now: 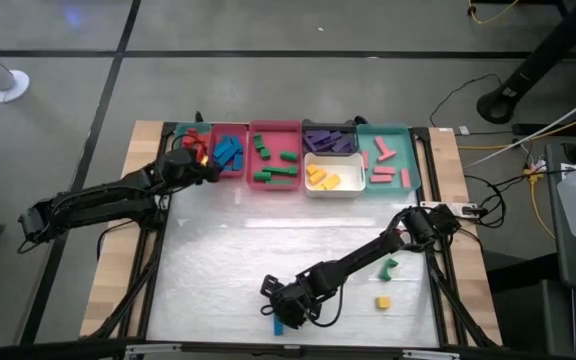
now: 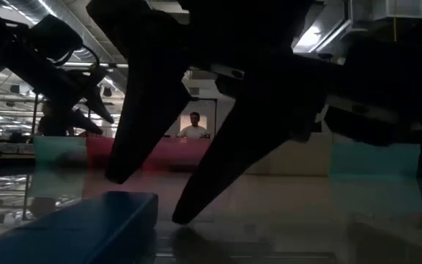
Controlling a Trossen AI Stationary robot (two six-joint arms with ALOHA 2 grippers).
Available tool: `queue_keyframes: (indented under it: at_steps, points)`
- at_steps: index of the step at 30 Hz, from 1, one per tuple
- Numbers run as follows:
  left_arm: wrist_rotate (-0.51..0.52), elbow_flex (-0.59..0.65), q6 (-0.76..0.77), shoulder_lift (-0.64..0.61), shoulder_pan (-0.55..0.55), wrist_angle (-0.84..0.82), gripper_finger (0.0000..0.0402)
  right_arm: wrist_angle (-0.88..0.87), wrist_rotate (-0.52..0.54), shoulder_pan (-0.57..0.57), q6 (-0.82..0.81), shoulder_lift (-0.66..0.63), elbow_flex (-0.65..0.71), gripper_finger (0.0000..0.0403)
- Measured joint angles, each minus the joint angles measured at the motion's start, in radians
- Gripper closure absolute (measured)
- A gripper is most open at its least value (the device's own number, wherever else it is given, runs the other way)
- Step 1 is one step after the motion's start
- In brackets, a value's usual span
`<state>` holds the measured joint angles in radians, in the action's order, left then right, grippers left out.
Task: Sort blocks
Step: Put the blue block into the left pink bin
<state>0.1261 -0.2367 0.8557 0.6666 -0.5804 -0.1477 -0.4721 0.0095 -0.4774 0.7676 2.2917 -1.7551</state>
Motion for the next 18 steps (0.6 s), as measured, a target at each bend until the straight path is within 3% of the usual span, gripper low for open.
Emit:
queue_keyframes:
  at_steps: [4, 11, 14, 18]
  points:
    - [0.0, 0.0, 0.0, 0.0, 0.0, -0.042, 0.0247, -0.054, 0.002, 0.0, -0.077, 0.0, -0.06, 0.0205]
    - [0.0, -0.001, 0.0, -0.001, 0.0, -0.073, 0.0247, -0.295, 0.07, 0.0, -0.471, -0.003, -0.215, 0.0205]
    - [0.0, -0.001, 0.0, -0.001, 0.0, -0.073, 0.0247, -0.375, 0.068, 0.0, -0.741, -0.003, -0.253, 0.0205]
    - [0.0, -0.001, 0.0, -0.001, 0.0, -0.075, 0.0247, -0.355, -0.011, 0.0, -1.256, -0.003, -0.282, 0.0205]
